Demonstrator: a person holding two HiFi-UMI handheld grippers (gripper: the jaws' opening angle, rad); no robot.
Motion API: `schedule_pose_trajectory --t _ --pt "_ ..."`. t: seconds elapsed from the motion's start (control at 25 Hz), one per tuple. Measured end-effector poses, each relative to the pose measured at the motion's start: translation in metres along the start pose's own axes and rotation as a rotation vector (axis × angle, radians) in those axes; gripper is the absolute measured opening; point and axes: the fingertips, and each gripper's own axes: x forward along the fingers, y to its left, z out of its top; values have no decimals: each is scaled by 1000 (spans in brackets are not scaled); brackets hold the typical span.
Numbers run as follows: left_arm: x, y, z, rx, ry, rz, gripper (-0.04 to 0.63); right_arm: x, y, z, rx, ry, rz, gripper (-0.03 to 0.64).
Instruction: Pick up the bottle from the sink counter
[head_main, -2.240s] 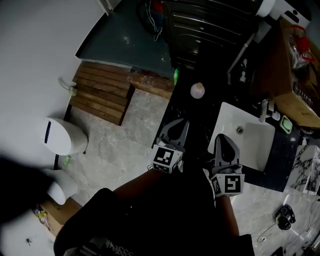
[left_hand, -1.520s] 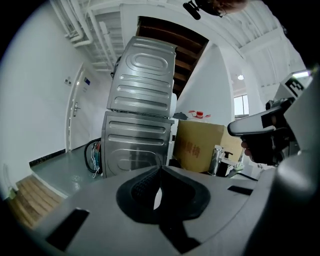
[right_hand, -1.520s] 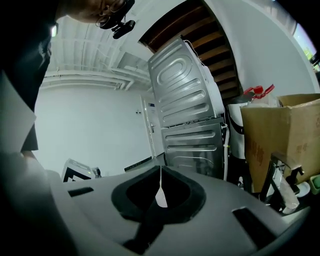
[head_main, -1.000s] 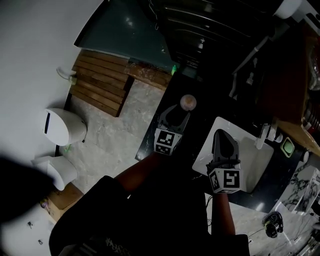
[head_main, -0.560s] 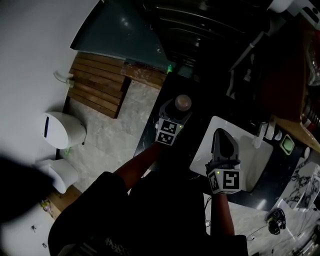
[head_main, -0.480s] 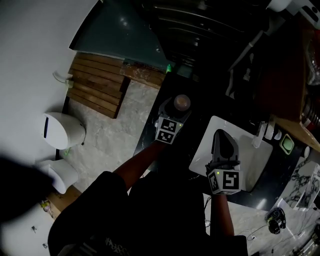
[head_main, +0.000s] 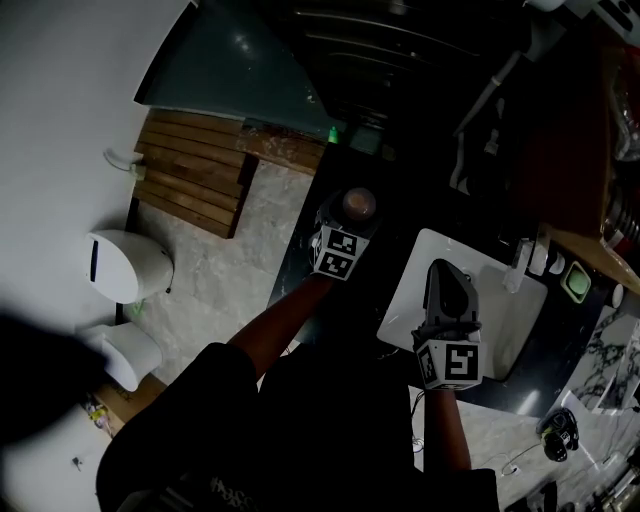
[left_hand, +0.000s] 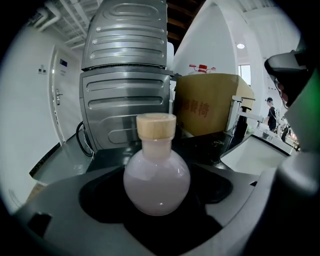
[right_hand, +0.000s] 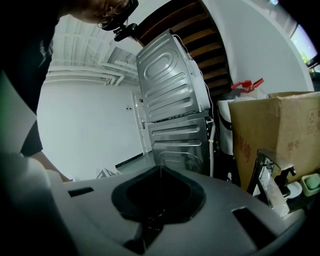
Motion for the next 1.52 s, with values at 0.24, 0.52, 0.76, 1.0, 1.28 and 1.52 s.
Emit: schedule_pose_trajectory --t 0.24,0.52,0.76,1.0,1.28,1.52 --pt "9 3 -9 -2 104 26 397 2 -1 -2 -36 6 0 38" --pt "10 4 -11 2 117 35 396 -2 -4 -8 -22 11 -14 38" --pt "6 3 -10 13 105 31 395 -5 -5 -12 -27 16 -25 38" --pt "-17 -6 -6 -25 67 5 395 -15 -5 -17 -11 8 -41 38" --pt "-66 -27 13 -12 13 -49 396 -31 2 -2 -72 -40 -119 38" --pt "-124 -39 26 -26 0 -68 395 -38 29 -1 -56 -57 -83 38"
